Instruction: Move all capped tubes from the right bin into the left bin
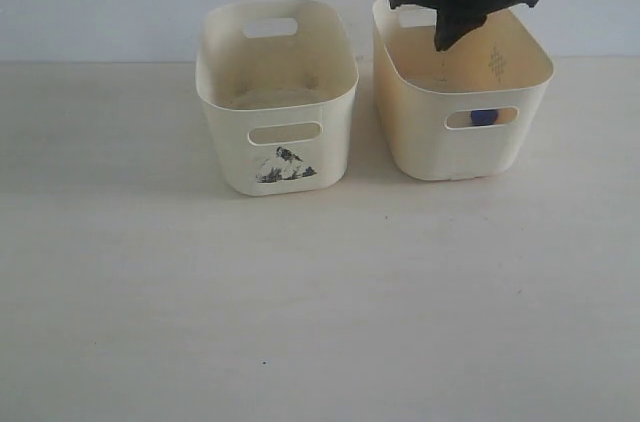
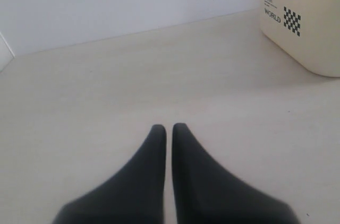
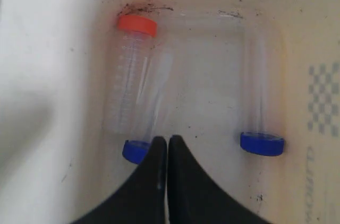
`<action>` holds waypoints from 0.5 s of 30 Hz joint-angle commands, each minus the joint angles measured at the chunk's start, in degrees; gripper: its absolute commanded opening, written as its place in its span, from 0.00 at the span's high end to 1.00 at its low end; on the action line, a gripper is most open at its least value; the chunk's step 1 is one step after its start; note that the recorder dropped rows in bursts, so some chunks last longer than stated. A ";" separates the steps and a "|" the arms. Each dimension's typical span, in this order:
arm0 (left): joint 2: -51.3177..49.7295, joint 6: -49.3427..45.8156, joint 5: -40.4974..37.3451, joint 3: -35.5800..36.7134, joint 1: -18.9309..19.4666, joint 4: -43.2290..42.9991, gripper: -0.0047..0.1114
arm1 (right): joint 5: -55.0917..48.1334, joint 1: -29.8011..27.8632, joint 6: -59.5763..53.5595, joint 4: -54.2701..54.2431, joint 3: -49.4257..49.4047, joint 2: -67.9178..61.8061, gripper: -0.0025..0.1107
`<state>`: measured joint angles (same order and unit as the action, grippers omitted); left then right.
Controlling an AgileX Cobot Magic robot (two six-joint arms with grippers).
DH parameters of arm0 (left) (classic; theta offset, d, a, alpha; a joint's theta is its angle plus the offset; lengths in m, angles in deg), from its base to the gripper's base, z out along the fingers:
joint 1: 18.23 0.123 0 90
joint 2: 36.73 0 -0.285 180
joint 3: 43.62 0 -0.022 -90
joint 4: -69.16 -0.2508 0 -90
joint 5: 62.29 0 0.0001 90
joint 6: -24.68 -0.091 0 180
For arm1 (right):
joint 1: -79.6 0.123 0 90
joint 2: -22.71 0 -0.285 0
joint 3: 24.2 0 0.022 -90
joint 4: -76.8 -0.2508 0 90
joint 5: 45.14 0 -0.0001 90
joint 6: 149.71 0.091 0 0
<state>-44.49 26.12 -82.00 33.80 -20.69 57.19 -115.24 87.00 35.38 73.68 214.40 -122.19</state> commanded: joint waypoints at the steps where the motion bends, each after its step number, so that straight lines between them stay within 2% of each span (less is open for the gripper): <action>1: -0.03 0.54 0.23 -0.21 -0.08 0.18 0.92 | 0.14 -0.46 0.16 0.53 0.16 -1.14 0.98; 15: -0.03 0.54 0.23 -0.21 -0.08 0.18 0.92 | 0.14 -1.67 0.16 0.43 0.16 -5.40 0.98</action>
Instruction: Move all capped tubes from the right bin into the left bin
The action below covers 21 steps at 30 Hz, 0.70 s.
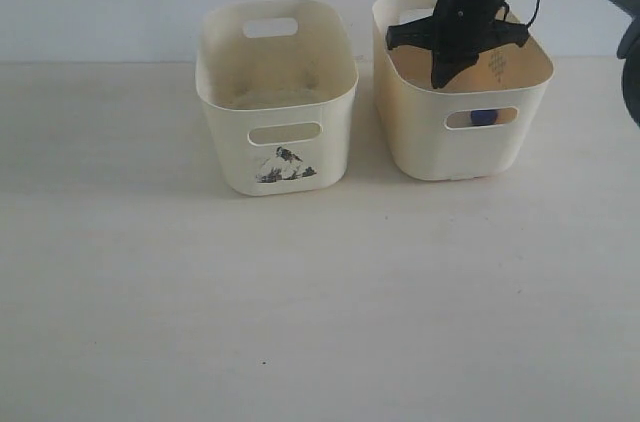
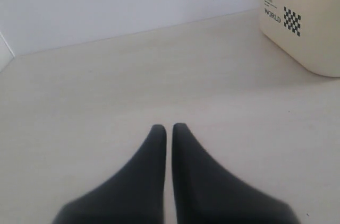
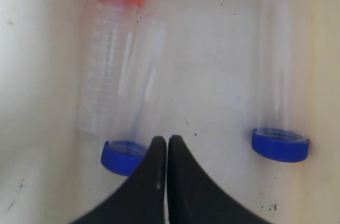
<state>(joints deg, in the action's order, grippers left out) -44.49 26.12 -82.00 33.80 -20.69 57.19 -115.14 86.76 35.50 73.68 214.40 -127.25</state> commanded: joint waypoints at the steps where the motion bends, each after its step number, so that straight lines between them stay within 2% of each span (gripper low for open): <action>1: -0.03 0.54 0.23 -0.21 -0.08 0.18 0.92 | 0.03 -1.58 0.04 0.43 0.16 -0.32 0.98; 21: -0.03 0.54 0.23 -0.21 -0.08 0.18 0.92 | 0.60 -2.09 -1.14 -2.77 0.16 -2.25 0.98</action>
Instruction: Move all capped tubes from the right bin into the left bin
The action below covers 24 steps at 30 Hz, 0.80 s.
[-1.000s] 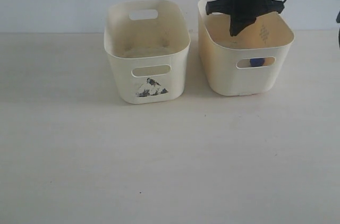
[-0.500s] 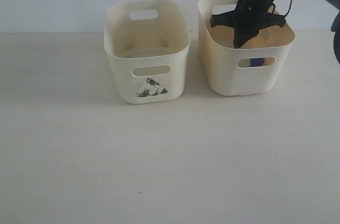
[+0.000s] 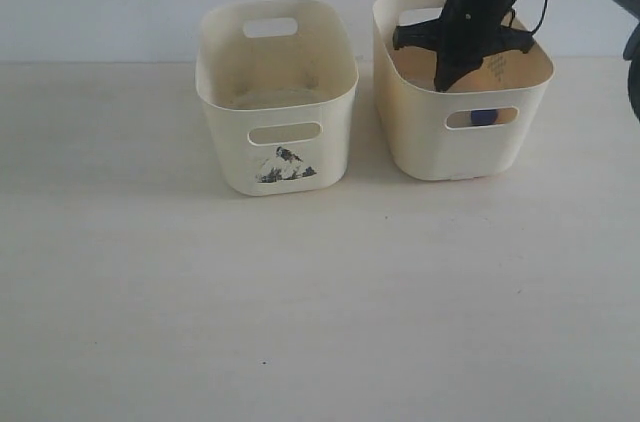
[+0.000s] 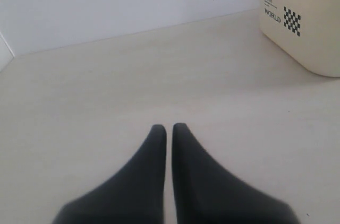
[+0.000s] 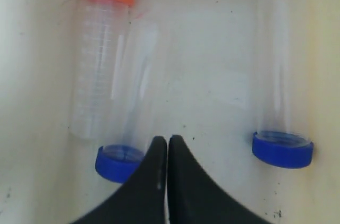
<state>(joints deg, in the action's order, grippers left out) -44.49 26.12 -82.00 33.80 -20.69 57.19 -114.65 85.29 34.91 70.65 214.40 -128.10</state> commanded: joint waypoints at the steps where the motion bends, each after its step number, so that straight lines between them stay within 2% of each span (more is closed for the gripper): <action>1: -0.03 0.54 0.23 -0.21 -0.08 0.18 0.92 | 0.00 -0.62 -0.55 0.26 0.16 -1.65 0.98; 18: -0.03 0.54 0.23 -0.21 -0.08 0.18 0.92 | 1.44 -0.52 -1.67 -2.35 0.26 -1.95 0.96; 21: -0.03 0.54 0.23 -0.21 -0.08 0.18 0.92 | 1.57 -0.52 -2.02 -2.35 0.26 -1.95 0.83; 24: -0.03 0.54 0.23 -0.21 -0.08 0.18 0.92 | 2.02 -0.52 -2.02 -2.47 0.26 -1.95 0.60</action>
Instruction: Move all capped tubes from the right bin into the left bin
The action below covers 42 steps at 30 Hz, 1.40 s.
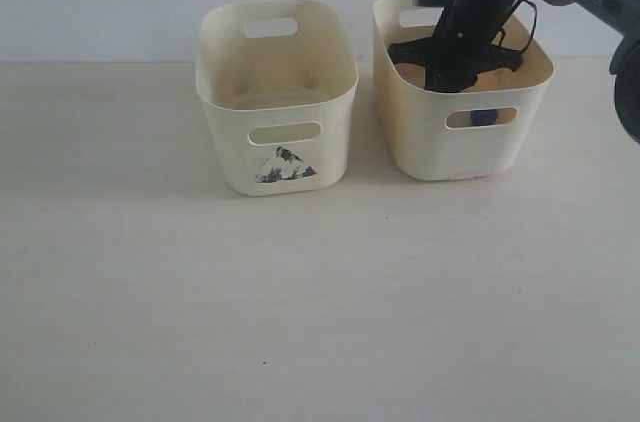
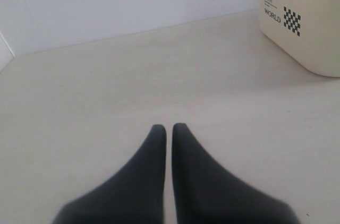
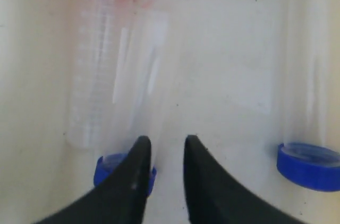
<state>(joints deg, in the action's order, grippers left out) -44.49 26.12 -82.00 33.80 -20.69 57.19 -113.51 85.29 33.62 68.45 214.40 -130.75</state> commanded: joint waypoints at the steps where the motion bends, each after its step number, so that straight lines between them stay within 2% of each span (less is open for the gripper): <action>1: -0.03 0.54 0.23 -0.21 -0.08 0.18 0.92 | 1.29 -0.52 -0.73 -0.27 0.26 0.57 0.53; 2: -0.03 0.54 0.23 -0.21 -0.08 0.18 0.92 | 1.75 -0.52 -0.63 -0.27 0.26 0.57 0.47; 4: -0.03 0.54 0.23 -0.21 -0.08 0.18 0.92 | 2.43 -0.52 -0.23 -0.61 0.26 0.32 0.42; 10: -0.03 0.54 0.23 -0.21 -0.08 0.18 0.92 | 5.36 -0.52 -0.33 -6.97 0.26 -0.05 0.42; 21: -0.03 0.54 0.23 -0.21 -0.08 0.18 0.92 | 6.74 -0.52 -0.33 -6.98 0.26 -2.87 0.42; 30: -0.03 0.54 0.23 -0.21 -0.08 0.18 0.92 | 3.99 -0.52 -0.43 -6.88 0.15 -6.00 0.42; 33: -0.03 0.54 0.23 -0.21 -0.08 0.18 0.92 | 3.33 -0.52 -0.43 -6.76 0.15 -6.82 0.52; 37: -0.03 0.54 0.23 -0.21 -0.08 0.18 0.92 | 2.27 -0.52 -0.43 -6.42 0.15 -6.82 0.69; 42: -0.03 0.54 0.23 -0.21 -0.08 0.18 0.92 | 1.78 -0.52 -0.43 -5.75 0.15 -6.82 0.71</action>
<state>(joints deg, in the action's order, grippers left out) -44.49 26.12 -82.00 33.80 -20.69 57.19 -109.55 84.25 33.44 62.42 215.41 -135.93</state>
